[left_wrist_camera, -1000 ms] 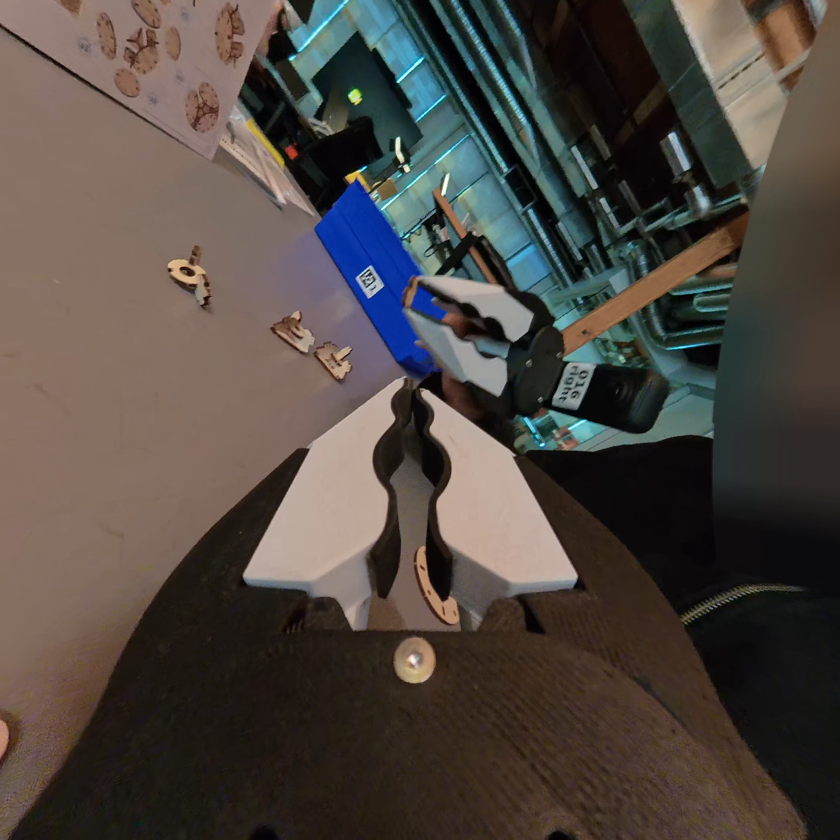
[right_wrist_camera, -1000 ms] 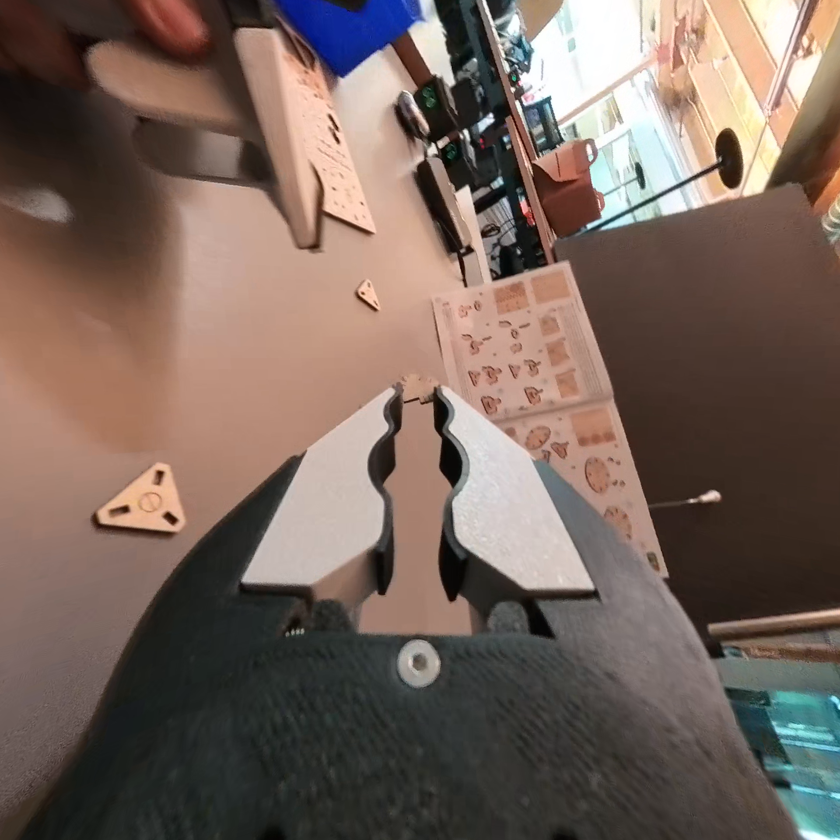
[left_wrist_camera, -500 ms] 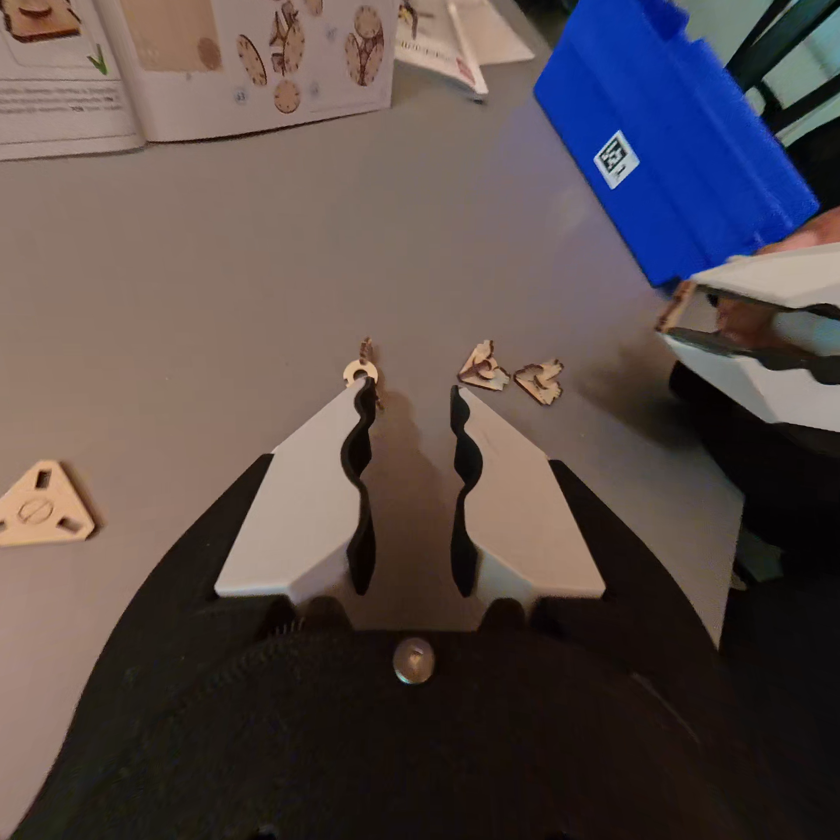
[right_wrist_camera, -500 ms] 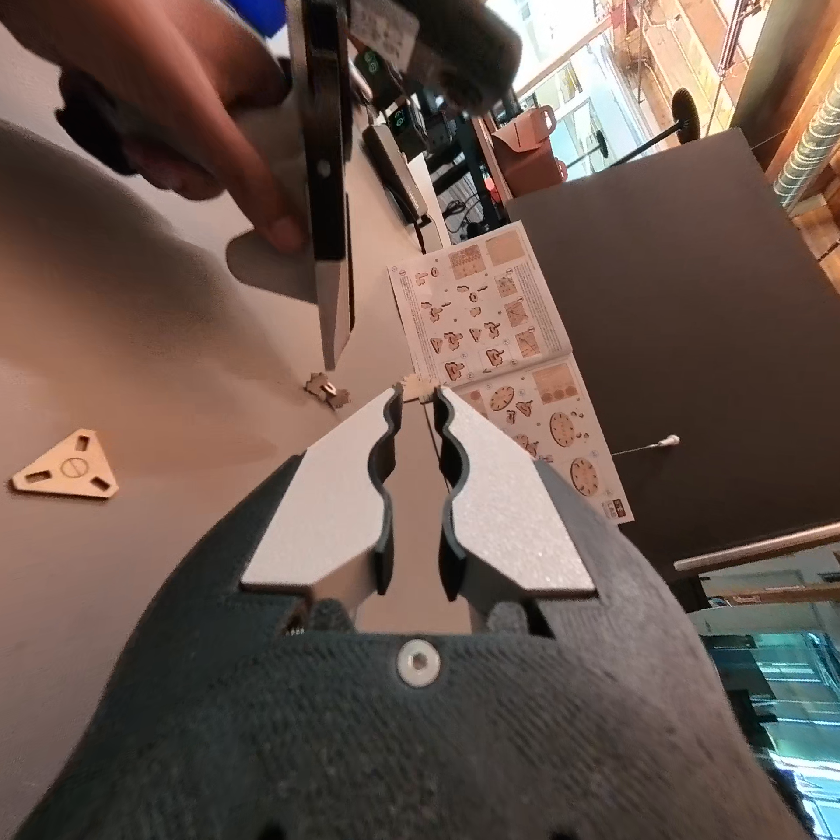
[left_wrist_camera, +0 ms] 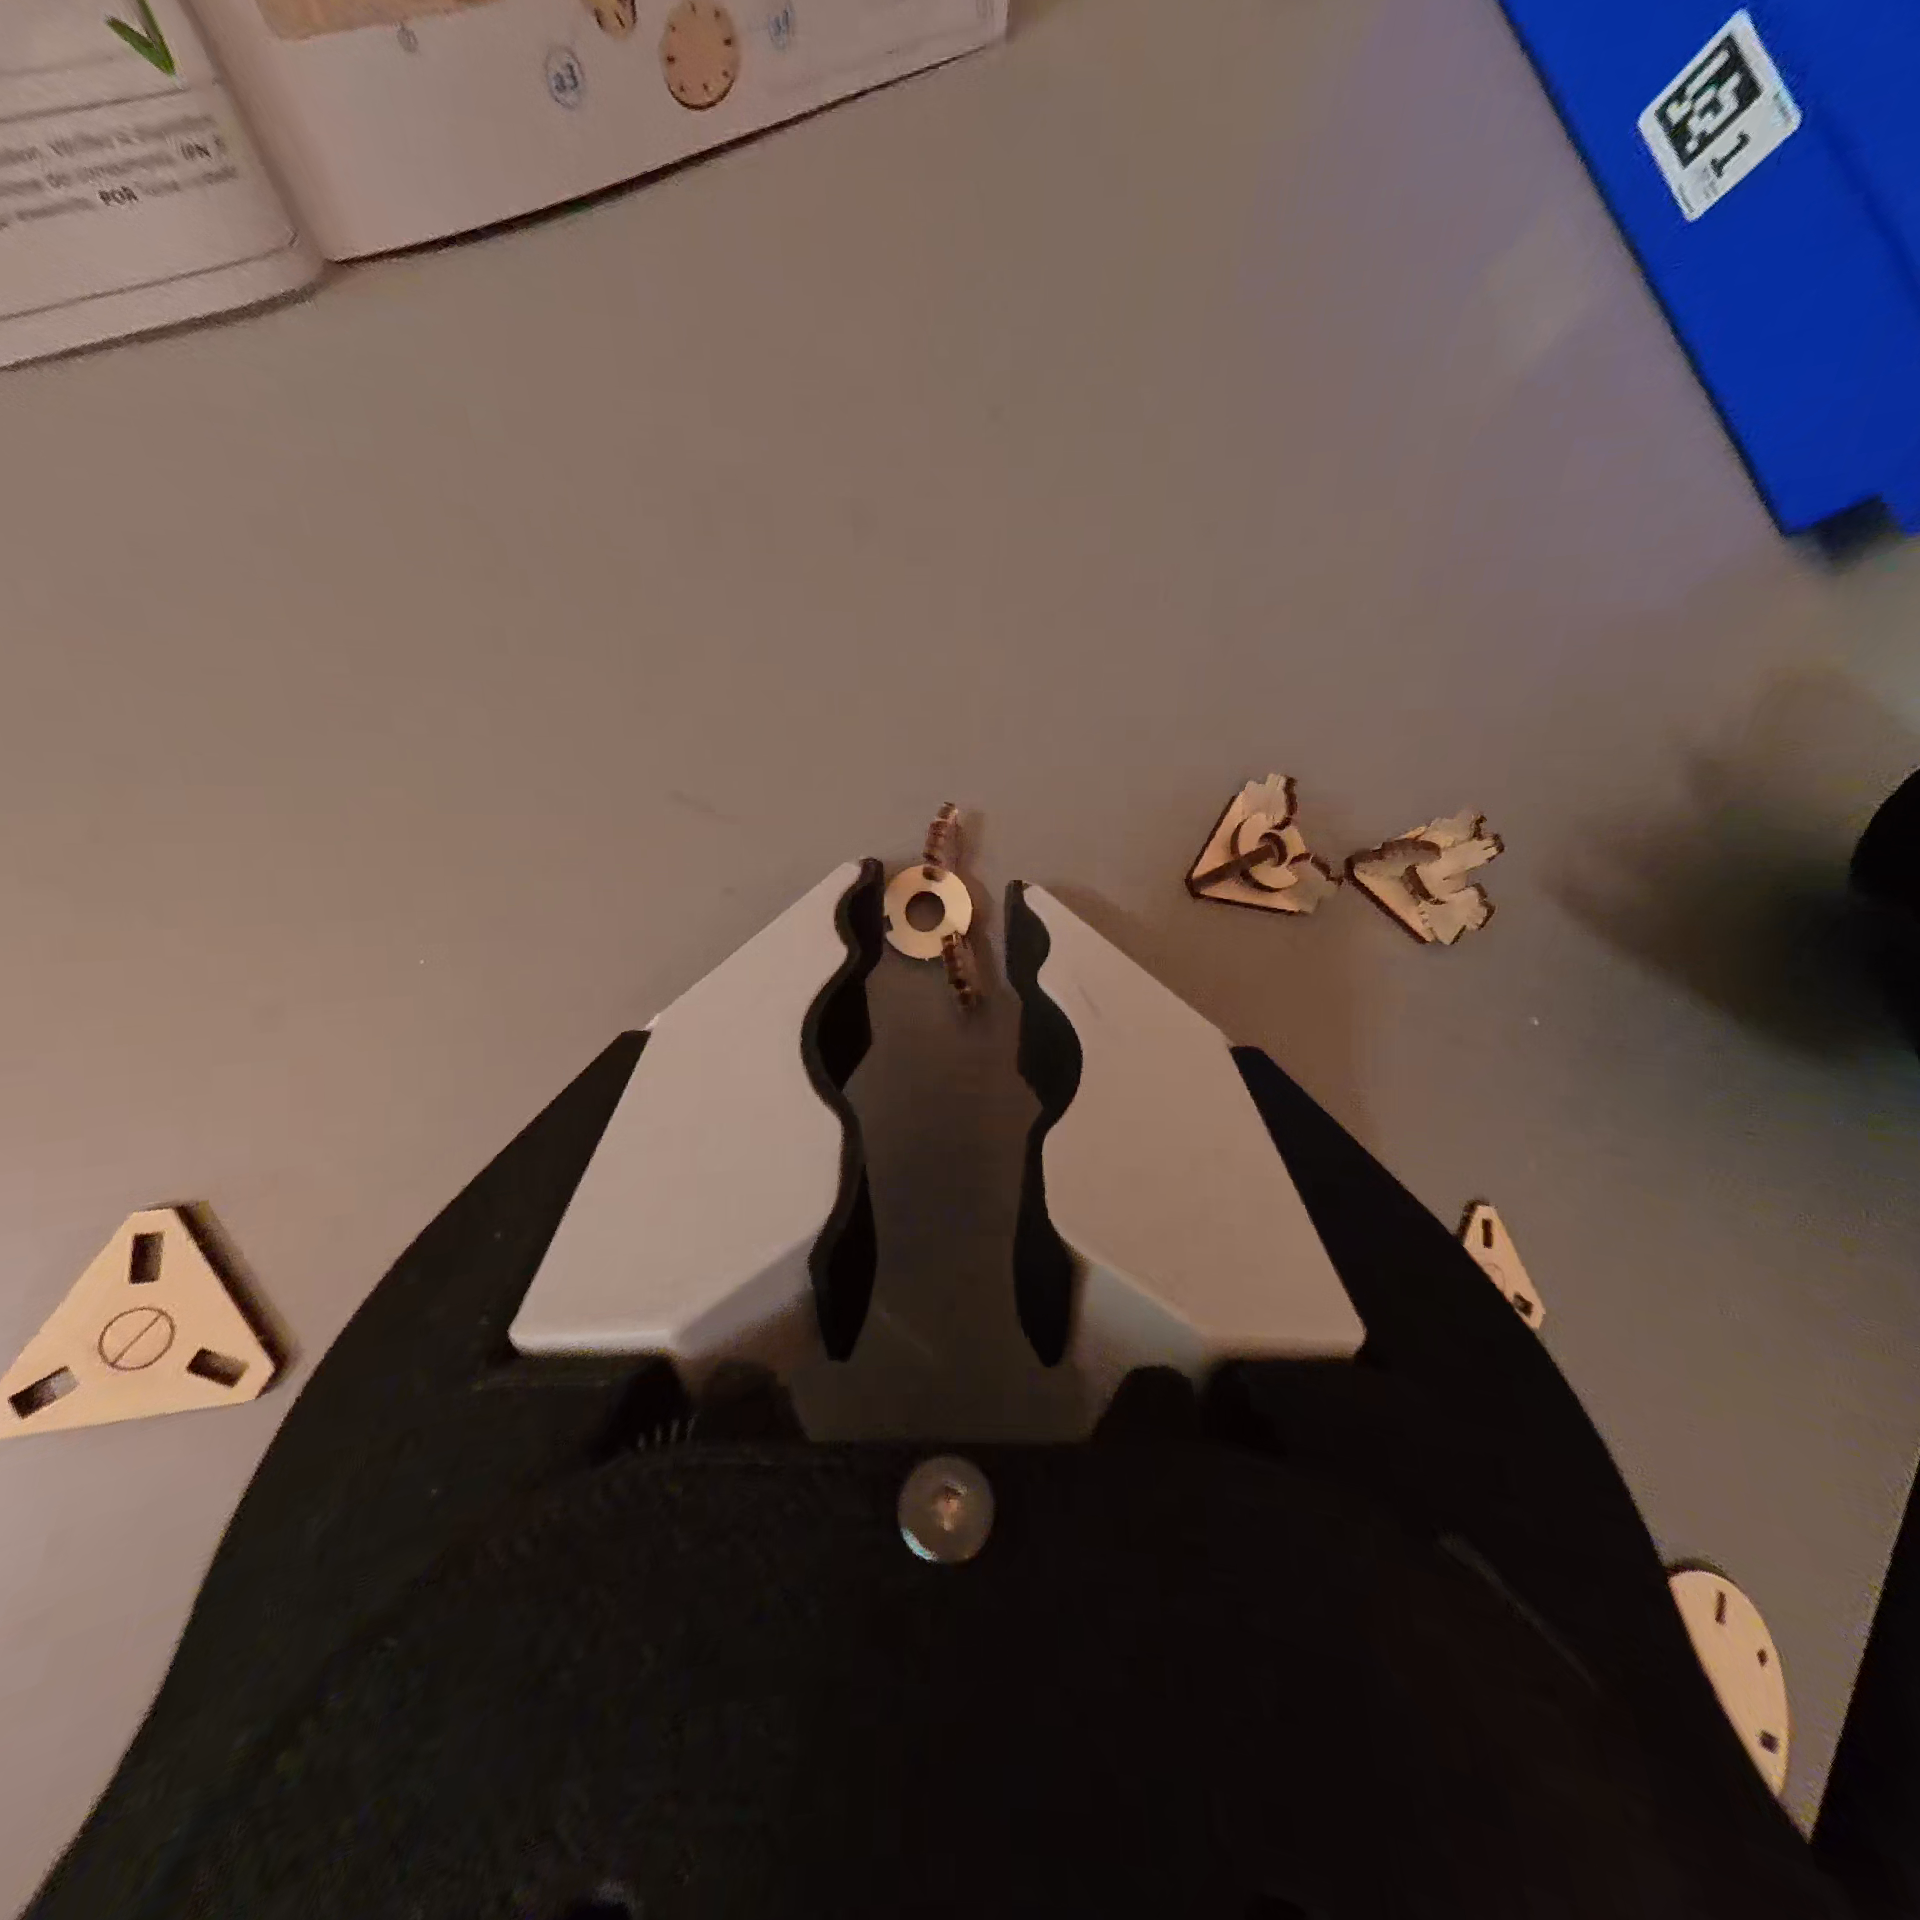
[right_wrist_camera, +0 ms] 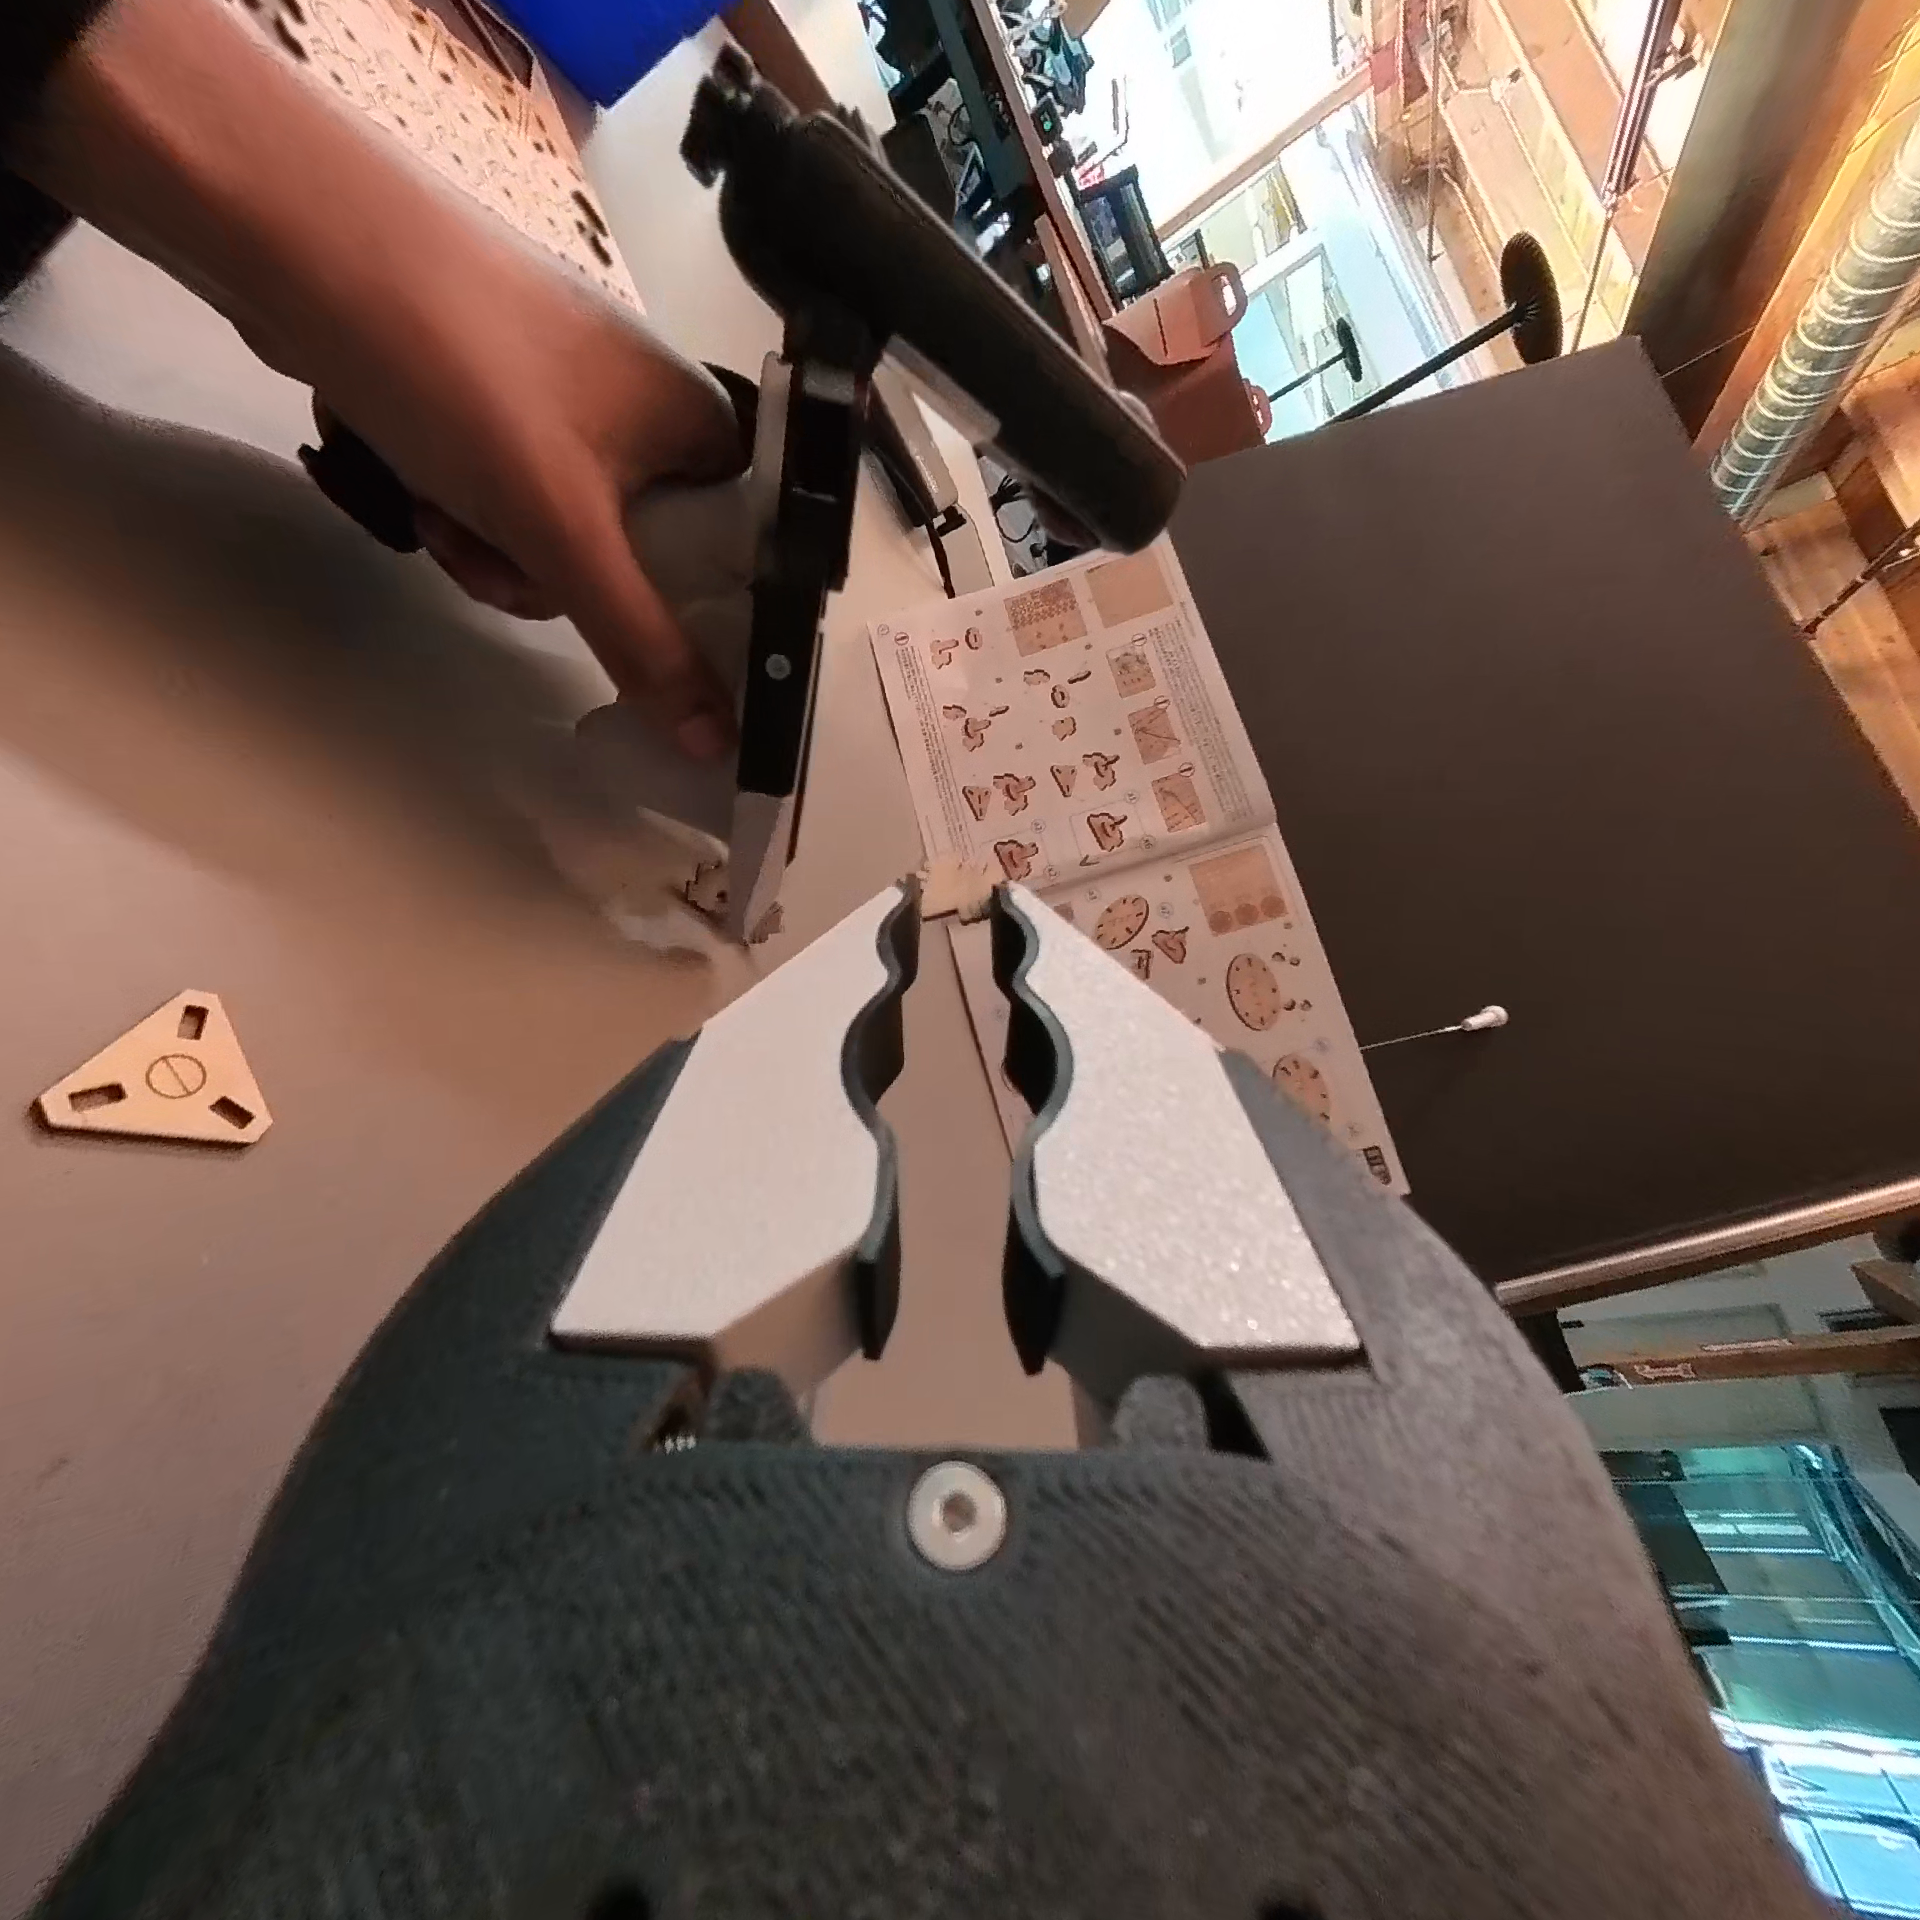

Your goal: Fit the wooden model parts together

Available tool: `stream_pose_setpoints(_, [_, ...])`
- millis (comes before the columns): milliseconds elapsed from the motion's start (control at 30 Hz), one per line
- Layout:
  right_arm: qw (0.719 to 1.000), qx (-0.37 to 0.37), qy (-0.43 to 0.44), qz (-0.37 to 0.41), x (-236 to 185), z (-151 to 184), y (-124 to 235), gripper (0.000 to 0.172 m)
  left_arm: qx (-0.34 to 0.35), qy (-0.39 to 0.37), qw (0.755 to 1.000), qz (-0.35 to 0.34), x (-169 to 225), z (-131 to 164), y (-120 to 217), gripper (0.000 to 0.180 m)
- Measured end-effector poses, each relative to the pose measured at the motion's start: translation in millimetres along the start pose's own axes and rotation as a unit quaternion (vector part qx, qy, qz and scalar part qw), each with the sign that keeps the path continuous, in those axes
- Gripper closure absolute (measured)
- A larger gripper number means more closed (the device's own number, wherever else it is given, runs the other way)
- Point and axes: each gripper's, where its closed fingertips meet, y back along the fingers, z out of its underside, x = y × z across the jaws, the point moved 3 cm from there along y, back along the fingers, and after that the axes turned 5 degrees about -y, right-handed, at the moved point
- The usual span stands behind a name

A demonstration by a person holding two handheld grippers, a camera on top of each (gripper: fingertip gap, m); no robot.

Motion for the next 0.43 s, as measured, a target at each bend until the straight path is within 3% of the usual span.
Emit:
stream_pose_setpoints(200, [0.999,-0.015,-0.012,-0.027,-8.1,6.7,-6.4,0.160,0.035,0.013,0.999,0.023,0.1,-4.6,10.9,0.165])
stream_pose_setpoints(300, [0.999,-0.019,-0.011,-0.033,-11.5,9.1,-8.9,0.160,0.118,0.059,0.982,0.136,13.6,-16.8,27.8,0.165])
stream_pose_setpoints(367, [0.999,-0.019,-0.010,-0.030,-10.6,10.3,-9.3,0.160,0.195,0.131,0.935,0.266,24.0,-29.8,50.0,0.165])
stream_pose_setpoints(433, [1.000,-0.015,-0.012,-0.024,-8.4,10.2,-8.8,0.160,0.254,0.210,0.853,0.406,28.6,-39.5,75.6,0.165])
